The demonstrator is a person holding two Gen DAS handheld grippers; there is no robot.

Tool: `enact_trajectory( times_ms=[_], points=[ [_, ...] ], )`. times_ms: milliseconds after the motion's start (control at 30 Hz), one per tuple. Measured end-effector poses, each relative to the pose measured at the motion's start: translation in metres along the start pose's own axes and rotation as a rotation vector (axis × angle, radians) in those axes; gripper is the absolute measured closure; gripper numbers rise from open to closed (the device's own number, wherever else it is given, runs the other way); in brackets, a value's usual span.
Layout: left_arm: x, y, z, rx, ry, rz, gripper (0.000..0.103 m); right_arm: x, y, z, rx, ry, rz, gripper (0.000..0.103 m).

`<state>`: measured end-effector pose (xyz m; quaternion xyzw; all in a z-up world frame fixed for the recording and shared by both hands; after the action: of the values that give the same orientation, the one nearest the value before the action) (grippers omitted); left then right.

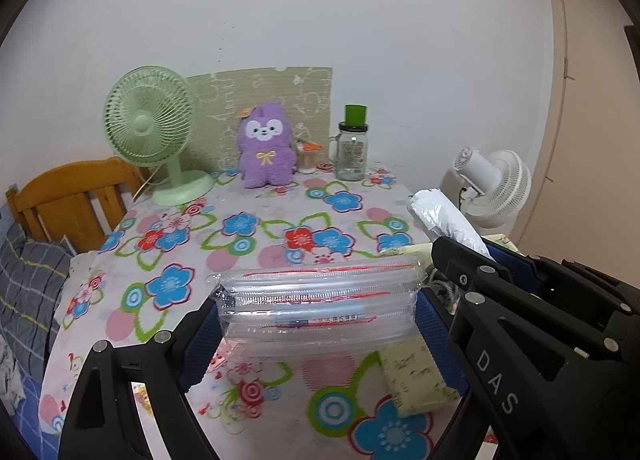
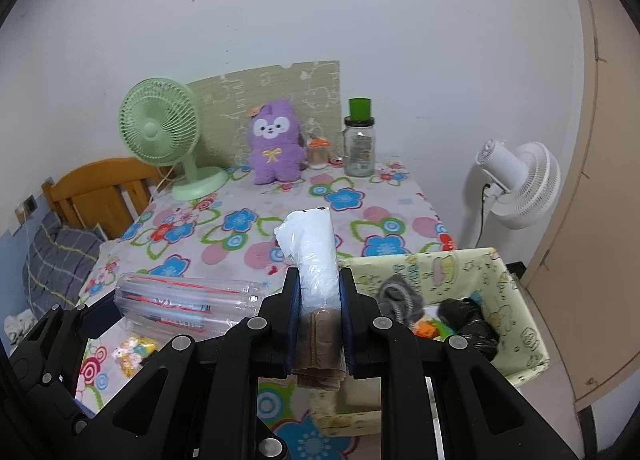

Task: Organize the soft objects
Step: 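Carry the white roll and clear zip bags with both tools over the yellow-green box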

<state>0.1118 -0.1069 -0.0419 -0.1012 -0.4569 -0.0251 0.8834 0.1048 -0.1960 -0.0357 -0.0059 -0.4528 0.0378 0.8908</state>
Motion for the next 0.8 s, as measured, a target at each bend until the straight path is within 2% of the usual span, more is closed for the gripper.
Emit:
enact_trajectory(
  times_ms=[800],
  points=[
    [-0.006,-0.088,-0.034,-0.109,0.045,-0.119,0.012,-0.016,-0.090,-0.006,-0.110,0.014,-0.075,0.082]
  ],
)
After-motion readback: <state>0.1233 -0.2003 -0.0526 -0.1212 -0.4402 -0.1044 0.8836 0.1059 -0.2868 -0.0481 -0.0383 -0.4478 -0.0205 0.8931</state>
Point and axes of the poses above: each gripper's, at about its wrist camera, not at the fingertips, and z roughly against the way its jaws point, y to its left, x to its top, the point moved 5 cm from there along -z, roughly the way its jaws point, and after that the axes turned 9 degrees about z, right-handed, at the moved point
